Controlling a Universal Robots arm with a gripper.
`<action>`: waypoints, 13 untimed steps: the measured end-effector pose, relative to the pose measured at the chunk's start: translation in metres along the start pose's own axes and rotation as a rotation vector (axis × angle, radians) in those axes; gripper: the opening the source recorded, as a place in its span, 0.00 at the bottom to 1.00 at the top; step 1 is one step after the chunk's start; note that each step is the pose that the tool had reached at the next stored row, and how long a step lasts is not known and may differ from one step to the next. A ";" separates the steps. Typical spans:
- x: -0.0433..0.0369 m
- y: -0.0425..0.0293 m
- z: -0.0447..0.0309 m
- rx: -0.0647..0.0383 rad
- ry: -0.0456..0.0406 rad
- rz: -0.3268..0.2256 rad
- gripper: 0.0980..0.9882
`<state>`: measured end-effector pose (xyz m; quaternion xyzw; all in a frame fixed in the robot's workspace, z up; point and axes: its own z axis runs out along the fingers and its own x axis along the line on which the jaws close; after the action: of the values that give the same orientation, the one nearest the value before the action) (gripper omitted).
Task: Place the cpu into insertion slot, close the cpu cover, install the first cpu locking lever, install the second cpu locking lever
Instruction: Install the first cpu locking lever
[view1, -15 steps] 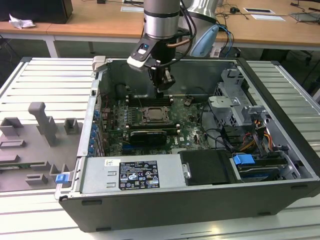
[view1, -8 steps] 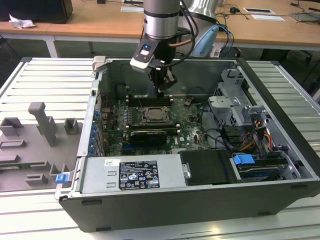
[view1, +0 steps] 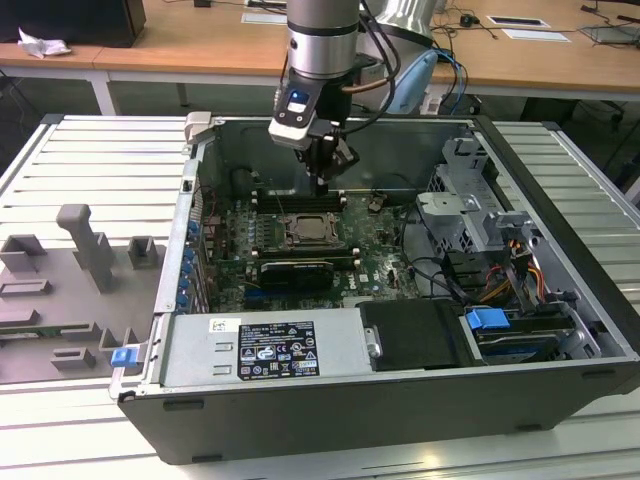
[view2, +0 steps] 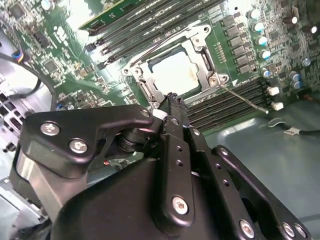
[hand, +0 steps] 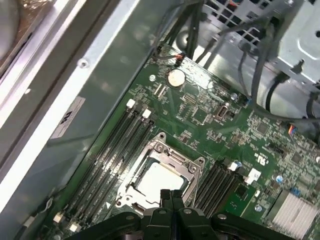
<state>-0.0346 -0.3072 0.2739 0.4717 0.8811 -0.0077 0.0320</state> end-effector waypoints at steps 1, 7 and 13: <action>0.0000 0.0000 0.0000 -0.002 0.0005 -0.028 0.01; 0.0000 0.0000 0.0001 -0.011 0.0029 -0.169 0.01; 0.0000 0.0000 0.0003 -0.019 0.0050 -0.302 0.01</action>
<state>-0.0346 -0.3072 0.2737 0.3333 0.9422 -0.0028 0.0328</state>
